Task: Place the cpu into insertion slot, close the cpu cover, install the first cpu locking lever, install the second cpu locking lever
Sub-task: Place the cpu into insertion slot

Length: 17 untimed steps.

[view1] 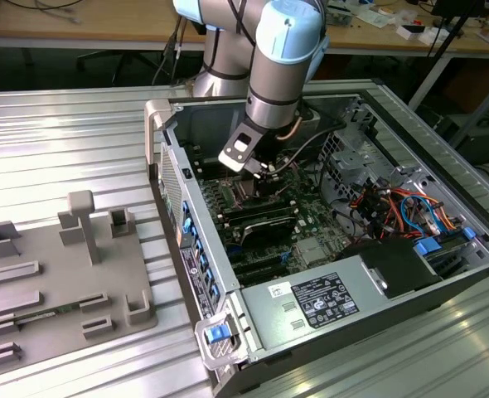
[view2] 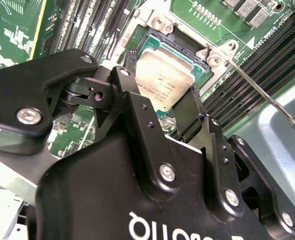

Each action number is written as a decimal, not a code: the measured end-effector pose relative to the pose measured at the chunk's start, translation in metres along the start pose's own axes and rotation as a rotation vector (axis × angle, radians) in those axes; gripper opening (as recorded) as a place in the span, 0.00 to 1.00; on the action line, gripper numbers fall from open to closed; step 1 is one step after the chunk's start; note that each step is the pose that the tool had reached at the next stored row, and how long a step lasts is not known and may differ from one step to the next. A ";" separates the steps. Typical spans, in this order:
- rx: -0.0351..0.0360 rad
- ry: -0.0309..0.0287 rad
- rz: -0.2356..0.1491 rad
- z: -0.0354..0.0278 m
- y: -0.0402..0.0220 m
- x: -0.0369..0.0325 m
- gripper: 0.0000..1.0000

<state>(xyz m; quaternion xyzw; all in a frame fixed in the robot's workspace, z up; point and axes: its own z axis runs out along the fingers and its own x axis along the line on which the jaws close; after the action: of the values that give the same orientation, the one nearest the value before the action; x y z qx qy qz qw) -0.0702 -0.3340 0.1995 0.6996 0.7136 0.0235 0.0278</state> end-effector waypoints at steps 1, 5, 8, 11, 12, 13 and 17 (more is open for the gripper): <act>-0.0001 0.0001 0.000 0.0002 0.0000 0.0002 0.55; 0.0000 0.0000 0.000 0.0004 -0.0003 0.0009 0.55; 0.0000 0.0000 0.000 0.0008 -0.0003 0.0010 0.55; 0.0001 -0.0001 0.001 0.0015 -0.0004 0.0010 0.55; 0.0001 -0.0001 0.001 0.0016 -0.0004 0.0010 0.55; 0.0001 -0.0001 0.001 0.0019 -0.0004 0.0010 0.55; 0.0002 -0.0002 0.001 0.0026 -0.0001 0.0010 0.55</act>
<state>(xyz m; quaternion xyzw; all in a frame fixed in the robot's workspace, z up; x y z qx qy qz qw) -0.0702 -0.3330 0.1968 0.6998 0.7134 0.0234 0.0278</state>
